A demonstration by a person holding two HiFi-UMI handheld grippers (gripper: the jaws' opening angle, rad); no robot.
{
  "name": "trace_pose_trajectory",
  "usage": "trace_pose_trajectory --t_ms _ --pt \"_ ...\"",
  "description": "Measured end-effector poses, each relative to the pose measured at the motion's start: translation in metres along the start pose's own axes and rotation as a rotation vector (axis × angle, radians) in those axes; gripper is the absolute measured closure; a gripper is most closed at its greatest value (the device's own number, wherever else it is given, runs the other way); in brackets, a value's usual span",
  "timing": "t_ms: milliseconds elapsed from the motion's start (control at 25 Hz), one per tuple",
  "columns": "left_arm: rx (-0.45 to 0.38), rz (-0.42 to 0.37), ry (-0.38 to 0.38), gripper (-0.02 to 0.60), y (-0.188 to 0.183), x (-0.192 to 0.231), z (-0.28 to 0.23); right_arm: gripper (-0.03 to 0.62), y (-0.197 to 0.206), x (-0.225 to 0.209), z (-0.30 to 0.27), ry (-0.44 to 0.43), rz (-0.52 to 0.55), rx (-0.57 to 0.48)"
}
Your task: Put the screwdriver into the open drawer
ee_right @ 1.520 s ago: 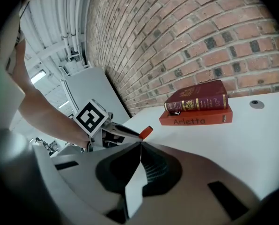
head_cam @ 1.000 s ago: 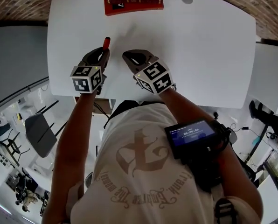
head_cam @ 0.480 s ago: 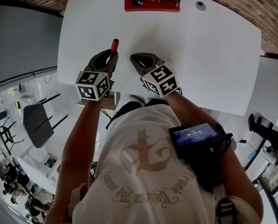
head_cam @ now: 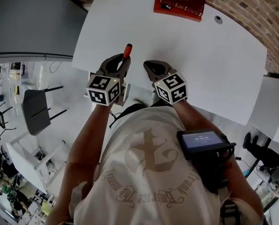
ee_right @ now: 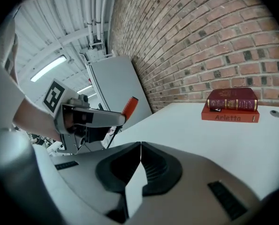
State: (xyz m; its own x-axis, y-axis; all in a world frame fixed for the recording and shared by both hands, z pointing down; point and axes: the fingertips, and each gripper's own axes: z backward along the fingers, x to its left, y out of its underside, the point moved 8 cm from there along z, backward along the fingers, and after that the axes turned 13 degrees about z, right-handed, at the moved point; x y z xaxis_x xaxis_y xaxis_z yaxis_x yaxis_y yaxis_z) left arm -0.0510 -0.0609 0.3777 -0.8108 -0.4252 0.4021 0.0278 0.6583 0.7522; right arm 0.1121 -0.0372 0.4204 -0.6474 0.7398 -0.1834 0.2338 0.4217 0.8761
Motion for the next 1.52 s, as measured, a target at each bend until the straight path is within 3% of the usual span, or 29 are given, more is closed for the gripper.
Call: trace_pose_trajectory --t_ms 480,960,1520 --pt "-0.099 0.107 -0.083 0.482 0.043 0.04 0.097 0.572 -0.019 0.075 -0.025 -0.075 0.105 0.019" --pt "-0.138 0.199 -0.17 0.482 0.098 0.084 0.187 0.572 -0.031 0.157 -0.059 -0.147 0.181 0.031" --pt "-0.16 0.34 -0.261 0.482 0.148 0.106 0.227 0.572 -0.03 0.2 -0.08 -0.261 0.253 0.073"
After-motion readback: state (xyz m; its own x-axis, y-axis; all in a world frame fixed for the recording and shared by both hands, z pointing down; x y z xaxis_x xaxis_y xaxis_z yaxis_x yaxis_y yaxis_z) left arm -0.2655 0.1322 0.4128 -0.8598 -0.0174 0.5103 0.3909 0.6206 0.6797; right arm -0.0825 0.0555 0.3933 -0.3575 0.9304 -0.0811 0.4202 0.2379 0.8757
